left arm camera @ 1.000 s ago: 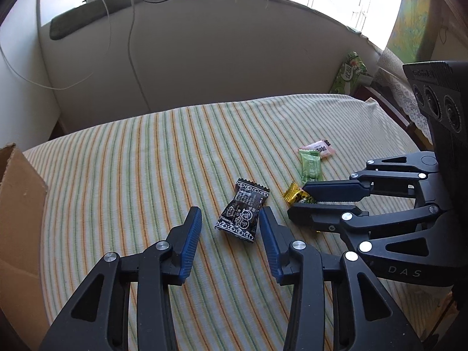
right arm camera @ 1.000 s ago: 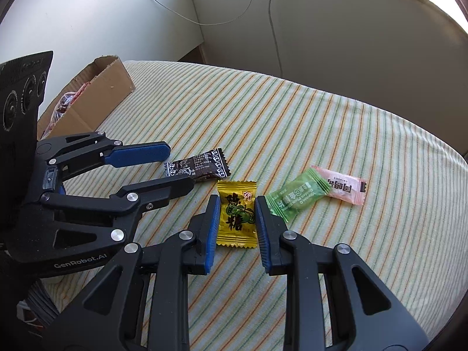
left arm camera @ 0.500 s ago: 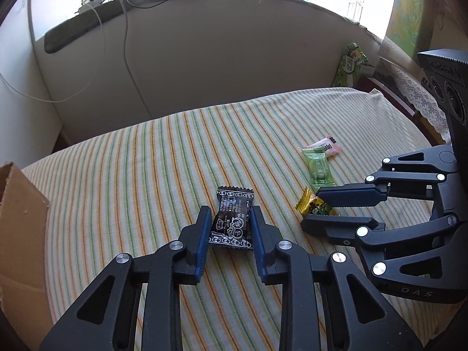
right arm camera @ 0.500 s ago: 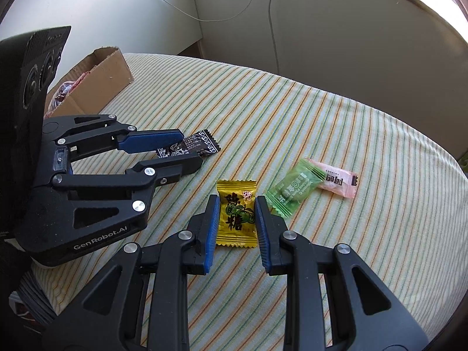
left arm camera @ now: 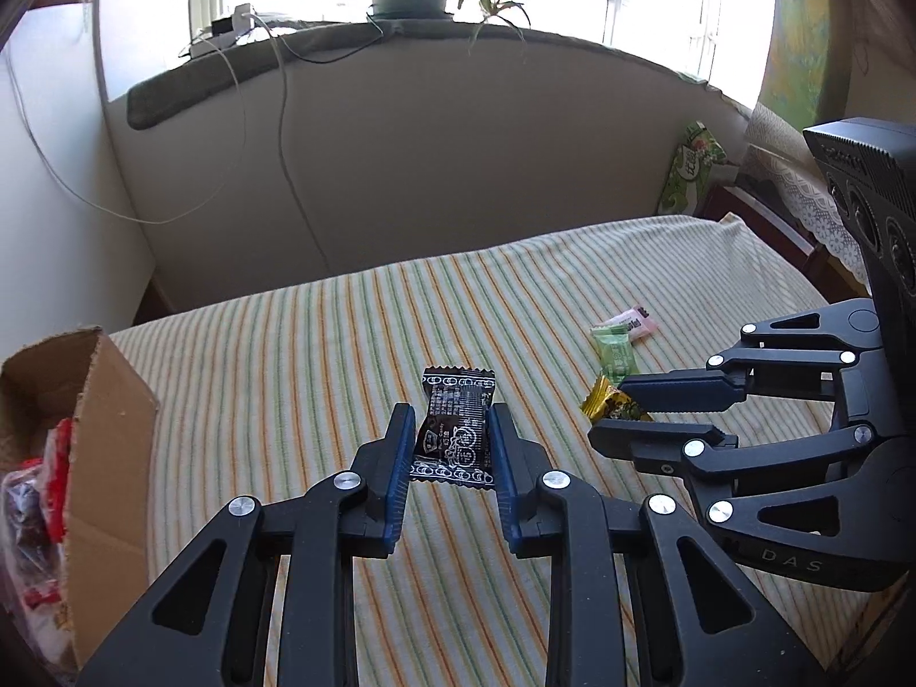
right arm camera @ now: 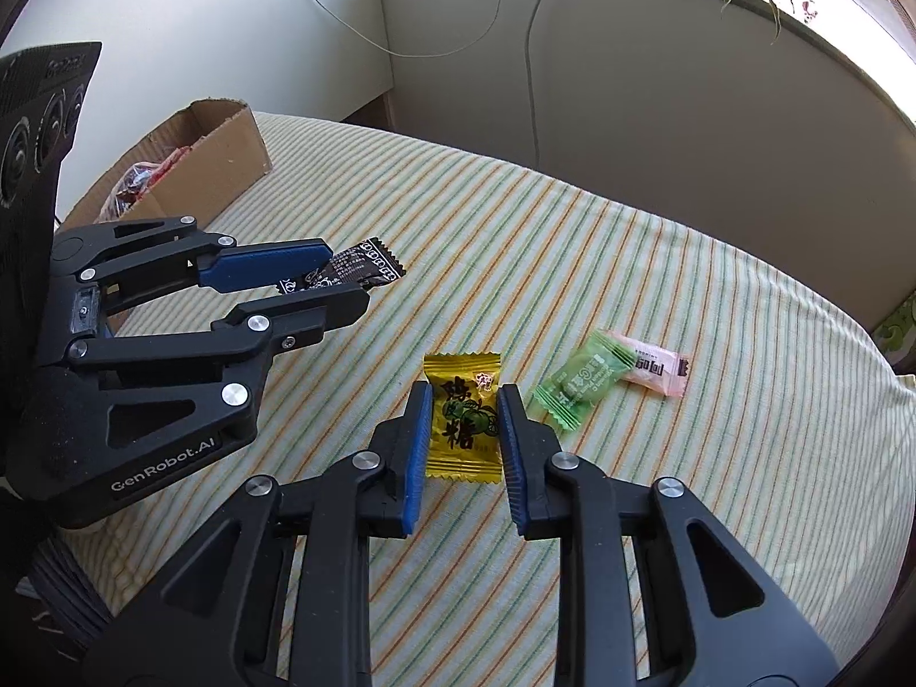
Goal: Organize snacks
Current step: 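Carry the black candy into the box with the left tool while the right tool carries the yellow candy there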
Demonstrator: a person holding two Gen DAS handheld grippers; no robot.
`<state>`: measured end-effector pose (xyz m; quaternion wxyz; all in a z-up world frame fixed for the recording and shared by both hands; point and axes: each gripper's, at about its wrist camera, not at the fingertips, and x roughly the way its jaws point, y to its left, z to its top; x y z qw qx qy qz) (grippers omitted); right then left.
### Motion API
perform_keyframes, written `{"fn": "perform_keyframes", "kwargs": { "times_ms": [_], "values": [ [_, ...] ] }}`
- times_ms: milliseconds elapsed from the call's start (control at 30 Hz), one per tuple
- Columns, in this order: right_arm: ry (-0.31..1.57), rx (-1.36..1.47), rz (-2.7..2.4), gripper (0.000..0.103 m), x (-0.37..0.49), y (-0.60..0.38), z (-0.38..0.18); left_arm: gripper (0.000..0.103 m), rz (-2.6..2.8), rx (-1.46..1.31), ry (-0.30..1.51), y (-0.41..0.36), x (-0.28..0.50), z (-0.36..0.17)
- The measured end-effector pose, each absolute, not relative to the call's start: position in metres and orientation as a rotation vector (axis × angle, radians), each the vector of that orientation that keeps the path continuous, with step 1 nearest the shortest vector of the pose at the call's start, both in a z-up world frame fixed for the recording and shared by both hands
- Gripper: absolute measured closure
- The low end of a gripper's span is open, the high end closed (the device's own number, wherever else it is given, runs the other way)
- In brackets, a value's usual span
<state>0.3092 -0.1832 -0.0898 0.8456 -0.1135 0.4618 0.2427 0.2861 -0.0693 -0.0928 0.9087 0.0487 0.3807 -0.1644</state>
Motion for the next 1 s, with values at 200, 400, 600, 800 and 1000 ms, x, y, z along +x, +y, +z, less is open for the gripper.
{"fn": "perform_keyframes", "kwargs": {
  "times_ms": [200,400,600,800,1000],
  "values": [
    [0.914,-0.237,0.527,0.079,0.305,-0.163,-0.065,0.079,-0.294,0.077,0.706,-0.043,0.269,-0.068],
    [0.879,-0.209,0.552,0.079,0.303,-0.142,-0.046,0.079,-0.27,0.056,0.642,-0.023,0.252,-0.049],
    [0.858,-0.215,0.584,0.079,0.302,-0.113,-0.035,0.079,-0.242,0.036,0.607,0.002,0.24,-0.042],
    [0.837,-0.22,0.626,0.079,0.299,-0.087,-0.027,0.079,-0.202,0.009,0.591,0.031,0.234,-0.04],
    [0.829,-0.24,0.668,0.079,0.301,-0.059,-0.022,0.079,-0.152,-0.033,0.576,0.064,0.23,-0.037]
  ]
}}
